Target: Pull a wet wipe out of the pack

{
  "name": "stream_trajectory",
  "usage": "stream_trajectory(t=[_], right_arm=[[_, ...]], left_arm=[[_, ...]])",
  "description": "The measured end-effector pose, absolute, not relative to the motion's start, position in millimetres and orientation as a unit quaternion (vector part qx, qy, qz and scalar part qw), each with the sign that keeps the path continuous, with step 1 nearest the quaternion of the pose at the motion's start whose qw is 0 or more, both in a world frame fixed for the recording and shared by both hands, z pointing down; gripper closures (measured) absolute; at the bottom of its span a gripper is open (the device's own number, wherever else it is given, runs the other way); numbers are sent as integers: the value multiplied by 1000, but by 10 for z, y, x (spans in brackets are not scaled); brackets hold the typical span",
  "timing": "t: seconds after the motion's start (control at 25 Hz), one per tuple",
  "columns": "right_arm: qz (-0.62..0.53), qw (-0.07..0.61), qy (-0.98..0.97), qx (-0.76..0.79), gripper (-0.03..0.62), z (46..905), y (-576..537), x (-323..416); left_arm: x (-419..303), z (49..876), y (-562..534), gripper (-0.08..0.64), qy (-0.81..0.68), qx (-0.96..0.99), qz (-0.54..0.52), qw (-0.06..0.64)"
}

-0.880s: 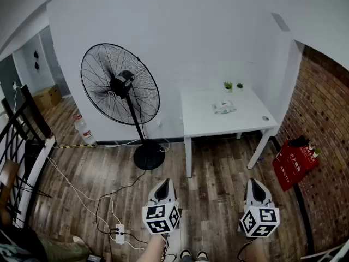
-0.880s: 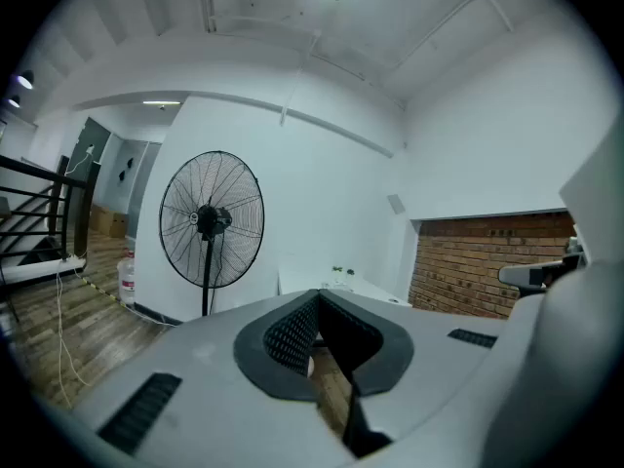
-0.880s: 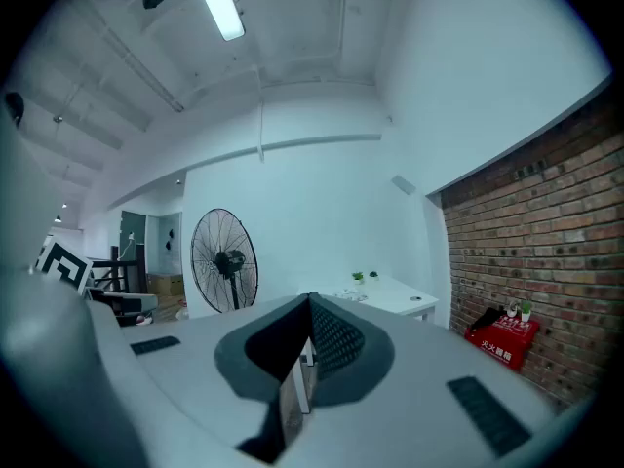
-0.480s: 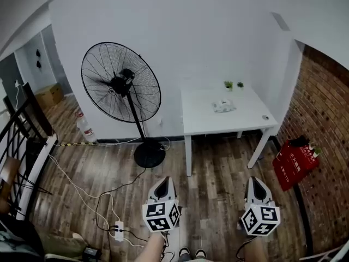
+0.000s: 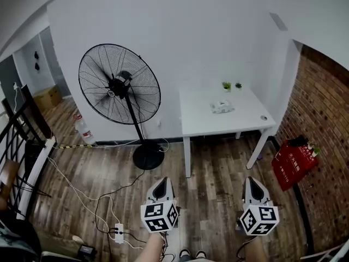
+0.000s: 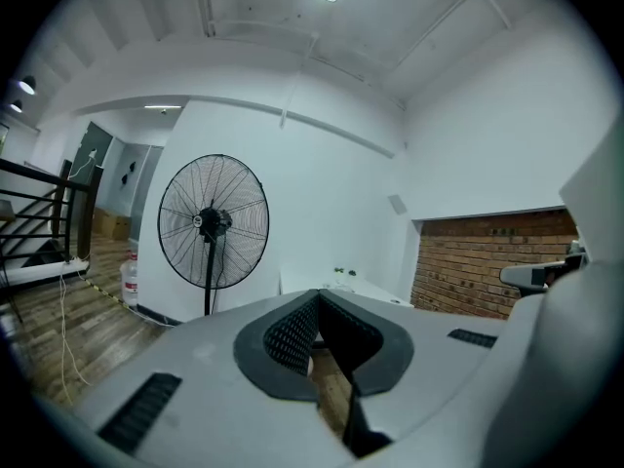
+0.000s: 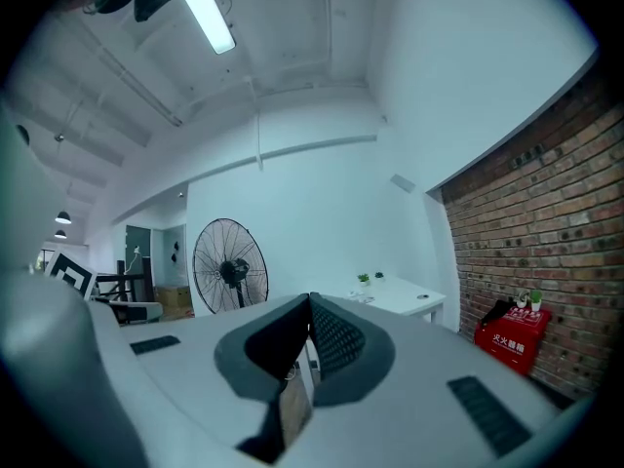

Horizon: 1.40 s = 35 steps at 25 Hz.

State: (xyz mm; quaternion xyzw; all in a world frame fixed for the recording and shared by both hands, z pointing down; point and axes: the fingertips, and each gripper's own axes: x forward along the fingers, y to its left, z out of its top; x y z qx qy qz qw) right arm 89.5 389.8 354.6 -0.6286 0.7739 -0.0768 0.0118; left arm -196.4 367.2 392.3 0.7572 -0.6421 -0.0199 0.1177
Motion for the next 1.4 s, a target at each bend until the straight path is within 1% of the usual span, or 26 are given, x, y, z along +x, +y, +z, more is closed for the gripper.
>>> stream_trajectory(t=[0.32,0.76,1.16,1.4], right_arm=[[-72,6,768,-637,550,3540,3843,831],[-70,15,755,-652,459,3555,3606,627],[-91,3,741,-665,462,3724,3452,556],[-96,-3,741,-664,462,3832,3161,613]], left_arm=[[-2032,3935,3553,558,-637,762,-19,118],[-2301,3973,3230,558,-633,766,-11,111],[-2329,4097,3066,558,-616,778,5,120],[-2321,4218,2784,558,-621,773,8,129]])
